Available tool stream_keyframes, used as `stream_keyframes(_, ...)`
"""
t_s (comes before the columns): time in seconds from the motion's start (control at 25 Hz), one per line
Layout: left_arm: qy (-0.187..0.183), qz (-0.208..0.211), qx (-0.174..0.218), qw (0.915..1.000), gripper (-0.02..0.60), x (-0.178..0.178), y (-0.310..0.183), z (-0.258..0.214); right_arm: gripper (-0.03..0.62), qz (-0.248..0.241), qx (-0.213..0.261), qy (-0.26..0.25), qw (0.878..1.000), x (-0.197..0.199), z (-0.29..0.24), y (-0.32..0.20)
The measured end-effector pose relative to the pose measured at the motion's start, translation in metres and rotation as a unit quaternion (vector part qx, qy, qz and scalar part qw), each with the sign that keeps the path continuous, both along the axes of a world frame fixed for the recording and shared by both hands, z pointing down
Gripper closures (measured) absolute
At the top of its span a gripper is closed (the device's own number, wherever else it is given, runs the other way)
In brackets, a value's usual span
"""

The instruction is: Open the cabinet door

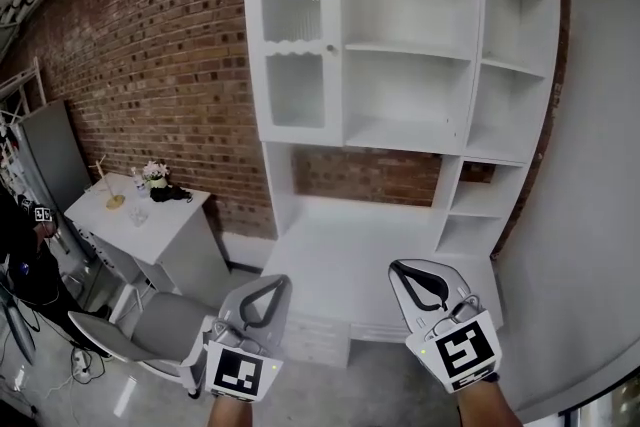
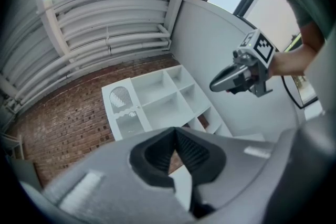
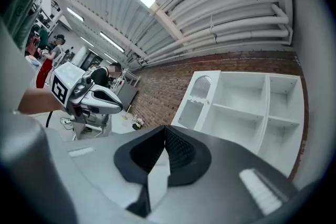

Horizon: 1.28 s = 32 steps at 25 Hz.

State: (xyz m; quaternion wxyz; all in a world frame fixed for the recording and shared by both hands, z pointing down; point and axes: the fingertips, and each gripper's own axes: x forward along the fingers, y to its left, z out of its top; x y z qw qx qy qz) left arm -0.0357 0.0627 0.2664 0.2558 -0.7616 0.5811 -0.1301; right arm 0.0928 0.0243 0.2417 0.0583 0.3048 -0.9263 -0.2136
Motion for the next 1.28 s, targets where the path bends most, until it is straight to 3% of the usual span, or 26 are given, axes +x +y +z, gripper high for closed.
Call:
stream_keyframes(0.72, 0.0, -0.062, -0.004, 0.9981, 0.584, 0.035, -0.114, -0.006, 0.586, -0.074, 0.012, -0.009, 0.997, 0.02, -0.011, -0.133)
stream_keyframes(1.28, -0.001, -0.044, -0.002, 0.999, 0.584, -0.016, -0.209, -0.011, 0.586, -0.065, 0.01, -0.008, 0.998, -0.038, -0.008, -0.218)
